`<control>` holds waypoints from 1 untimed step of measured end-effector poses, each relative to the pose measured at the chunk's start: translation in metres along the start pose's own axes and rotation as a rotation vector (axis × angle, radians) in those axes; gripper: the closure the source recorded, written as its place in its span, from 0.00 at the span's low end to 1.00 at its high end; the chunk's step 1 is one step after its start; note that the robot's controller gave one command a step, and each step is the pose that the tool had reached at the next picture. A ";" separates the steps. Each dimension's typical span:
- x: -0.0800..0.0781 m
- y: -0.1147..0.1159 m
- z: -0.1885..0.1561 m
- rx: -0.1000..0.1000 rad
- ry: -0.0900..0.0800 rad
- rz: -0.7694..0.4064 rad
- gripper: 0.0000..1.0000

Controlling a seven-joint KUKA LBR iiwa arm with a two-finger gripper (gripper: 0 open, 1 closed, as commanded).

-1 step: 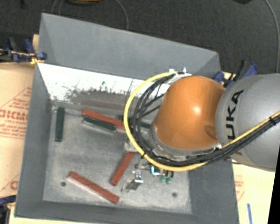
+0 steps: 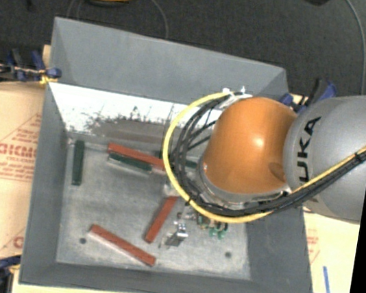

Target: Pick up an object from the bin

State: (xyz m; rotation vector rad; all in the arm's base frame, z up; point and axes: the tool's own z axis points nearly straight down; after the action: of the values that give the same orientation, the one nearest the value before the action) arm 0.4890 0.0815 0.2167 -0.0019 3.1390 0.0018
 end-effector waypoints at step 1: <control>-0.002 0.008 0.053 -0.001 -0.007 -0.028 0.00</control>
Offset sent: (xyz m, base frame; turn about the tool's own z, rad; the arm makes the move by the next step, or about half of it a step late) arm 0.0109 -0.0098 -0.1467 0.0595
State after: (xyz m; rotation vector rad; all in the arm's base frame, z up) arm 0.4911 0.0897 0.1633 -0.0463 3.1315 0.0026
